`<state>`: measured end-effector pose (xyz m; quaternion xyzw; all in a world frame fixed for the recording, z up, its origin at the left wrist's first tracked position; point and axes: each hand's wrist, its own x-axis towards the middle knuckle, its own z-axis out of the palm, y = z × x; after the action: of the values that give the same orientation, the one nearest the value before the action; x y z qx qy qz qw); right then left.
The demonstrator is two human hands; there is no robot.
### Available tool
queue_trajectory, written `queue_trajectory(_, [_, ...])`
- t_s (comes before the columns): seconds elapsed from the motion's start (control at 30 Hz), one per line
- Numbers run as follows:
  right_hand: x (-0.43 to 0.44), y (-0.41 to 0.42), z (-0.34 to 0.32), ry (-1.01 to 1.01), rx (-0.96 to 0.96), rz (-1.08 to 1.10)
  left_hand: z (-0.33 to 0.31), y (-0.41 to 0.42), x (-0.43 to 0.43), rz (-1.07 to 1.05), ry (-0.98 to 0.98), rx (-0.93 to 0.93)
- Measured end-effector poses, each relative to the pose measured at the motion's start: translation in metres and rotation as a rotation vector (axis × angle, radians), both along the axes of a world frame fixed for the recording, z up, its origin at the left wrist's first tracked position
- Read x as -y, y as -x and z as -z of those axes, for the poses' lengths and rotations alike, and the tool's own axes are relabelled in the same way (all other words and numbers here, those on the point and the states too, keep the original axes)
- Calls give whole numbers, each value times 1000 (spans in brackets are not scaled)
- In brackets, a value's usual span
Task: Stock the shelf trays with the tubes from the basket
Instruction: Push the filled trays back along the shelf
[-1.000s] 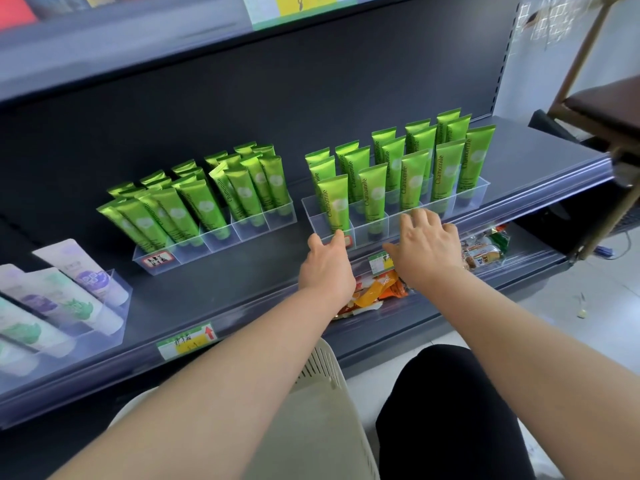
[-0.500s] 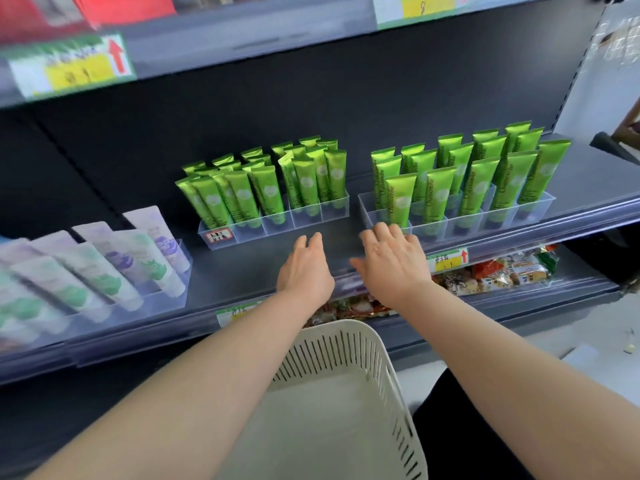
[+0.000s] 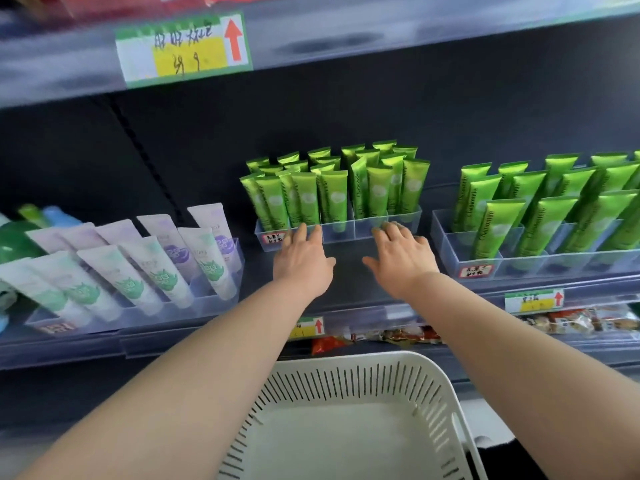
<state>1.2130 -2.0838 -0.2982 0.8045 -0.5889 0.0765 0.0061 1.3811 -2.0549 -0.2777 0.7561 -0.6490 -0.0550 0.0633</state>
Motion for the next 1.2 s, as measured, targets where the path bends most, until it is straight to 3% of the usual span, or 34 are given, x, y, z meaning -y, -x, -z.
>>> queue_trajectory(0.73, [33,-18,-13,-23,-16,29,9,-26,25,10,-24,84])
queue_trajectory(1.2, [-6,-15,-14,-20,-19,18,10,-22,-13,33,-18,110])
